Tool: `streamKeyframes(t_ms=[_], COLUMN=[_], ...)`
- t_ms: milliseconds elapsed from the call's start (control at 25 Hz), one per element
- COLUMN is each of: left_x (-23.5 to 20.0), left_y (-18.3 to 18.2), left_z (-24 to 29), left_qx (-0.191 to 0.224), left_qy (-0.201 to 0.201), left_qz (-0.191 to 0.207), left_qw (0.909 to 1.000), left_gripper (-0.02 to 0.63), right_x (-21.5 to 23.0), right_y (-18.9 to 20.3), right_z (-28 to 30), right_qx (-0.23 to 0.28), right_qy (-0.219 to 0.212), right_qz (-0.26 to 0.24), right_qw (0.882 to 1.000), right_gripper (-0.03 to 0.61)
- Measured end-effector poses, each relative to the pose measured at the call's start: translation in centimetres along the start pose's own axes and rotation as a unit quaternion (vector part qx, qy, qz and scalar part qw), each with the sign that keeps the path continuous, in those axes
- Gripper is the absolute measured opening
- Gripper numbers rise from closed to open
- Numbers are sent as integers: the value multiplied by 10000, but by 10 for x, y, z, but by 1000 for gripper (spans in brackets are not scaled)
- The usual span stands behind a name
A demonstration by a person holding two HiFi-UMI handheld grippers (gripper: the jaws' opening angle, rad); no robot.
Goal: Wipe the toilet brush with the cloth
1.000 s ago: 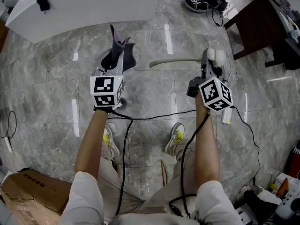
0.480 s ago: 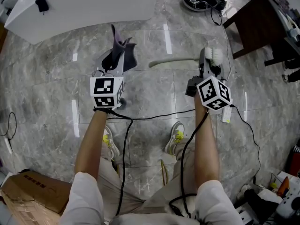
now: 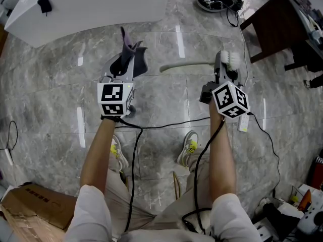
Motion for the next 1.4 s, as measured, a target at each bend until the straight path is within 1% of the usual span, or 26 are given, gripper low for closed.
streamKeyframes(t_ms=[440,680,840,1040,1160,1280,1400], left_x=[4,1,0,2,4,0,-1], left_y=[0,-1,-5,-16,-19,-14,-14], left_z=[1,0,-2,-5,-5,-4,-3], left_qx=[3,26,215,501,551,420,427], left_qy=[48,7,-42,-127,-155,-215,-194], left_qz=[16,5,22,189,214,124,-2], left_qw=[10000,10000,9998,9985,9981,9988,9989], left_gripper=[58,58,58,58,58,58,58], right_x=[1,1,1,-1,-1,-5,-7], right_y=[-1,-2,-2,-3,-4,1,2], right_z=[0,0,-1,-1,-2,-1,1], right_qx=[18,35,60,87,87,50,31], right_qy=[11,21,6,-15,-18,-46,-69], right_qz=[24,24,21,34,43,42,45], right_qw=[10000,10000,10000,10000,10000,10000,10000], right_gripper=[143,143,143,143,143,143,143])
Point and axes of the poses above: the fingertips, and each gripper's own axes: z forward along the fingers, x to its right, y out of its underside, the point moved 5 cm from there along -z, backward along the fingers, and after that the axes turned 13 degrees about z, right-handed, at the moved point
